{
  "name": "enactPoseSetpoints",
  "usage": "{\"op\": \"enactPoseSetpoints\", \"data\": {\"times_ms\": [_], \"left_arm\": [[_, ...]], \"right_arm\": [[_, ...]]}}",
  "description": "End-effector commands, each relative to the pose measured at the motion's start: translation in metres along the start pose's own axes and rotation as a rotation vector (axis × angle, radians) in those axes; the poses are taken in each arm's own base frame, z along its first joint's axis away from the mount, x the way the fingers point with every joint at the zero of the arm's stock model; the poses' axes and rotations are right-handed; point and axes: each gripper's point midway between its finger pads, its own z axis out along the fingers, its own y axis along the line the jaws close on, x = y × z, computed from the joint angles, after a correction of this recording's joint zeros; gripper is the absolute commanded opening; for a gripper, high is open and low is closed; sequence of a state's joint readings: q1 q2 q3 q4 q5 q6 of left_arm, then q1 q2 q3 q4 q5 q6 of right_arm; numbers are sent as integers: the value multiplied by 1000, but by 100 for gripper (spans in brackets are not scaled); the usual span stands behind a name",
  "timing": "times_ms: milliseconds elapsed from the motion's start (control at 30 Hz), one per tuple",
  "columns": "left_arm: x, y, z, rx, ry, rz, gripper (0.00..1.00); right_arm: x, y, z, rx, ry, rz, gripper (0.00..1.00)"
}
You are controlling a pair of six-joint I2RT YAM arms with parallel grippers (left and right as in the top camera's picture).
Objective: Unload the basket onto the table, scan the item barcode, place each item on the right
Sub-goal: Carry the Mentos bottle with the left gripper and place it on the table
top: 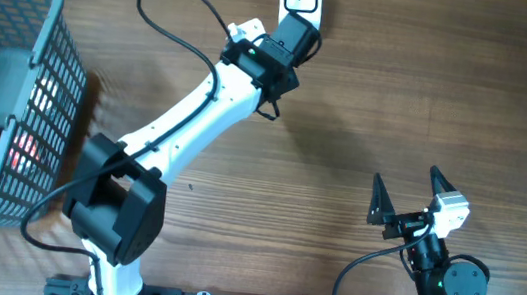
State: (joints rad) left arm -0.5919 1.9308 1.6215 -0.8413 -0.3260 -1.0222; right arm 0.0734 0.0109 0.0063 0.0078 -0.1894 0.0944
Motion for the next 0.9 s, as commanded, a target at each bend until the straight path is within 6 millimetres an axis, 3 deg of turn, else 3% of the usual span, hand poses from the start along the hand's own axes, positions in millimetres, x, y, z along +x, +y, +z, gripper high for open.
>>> {"op": "enactPoseSetpoints", "data": {"times_ms": [0, 267, 433, 567, 667, 867], "left_arm": [[-6, 19, 5, -85, -141, -229, 48], [41, 66, 61, -263, -117, -510, 50], [64, 78, 84, -326, -81, -601, 50], [64, 79, 87, -329, -83, -606, 72], [65, 80, 86, -334, -81, -597, 100], [68, 79, 83, -337, -61, -549, 100]], "right_arm": [[-2, 0, 0, 3, -11, 15, 100], [-2, 0, 0, 3, -11, 15, 100], [-2, 0, 0, 3, -11, 15, 100], [-2, 0, 0, 3, -11, 14, 100], [-2, 0, 0, 3, -11, 15, 100], [-2, 0, 0, 3, -11, 15, 100]]}}
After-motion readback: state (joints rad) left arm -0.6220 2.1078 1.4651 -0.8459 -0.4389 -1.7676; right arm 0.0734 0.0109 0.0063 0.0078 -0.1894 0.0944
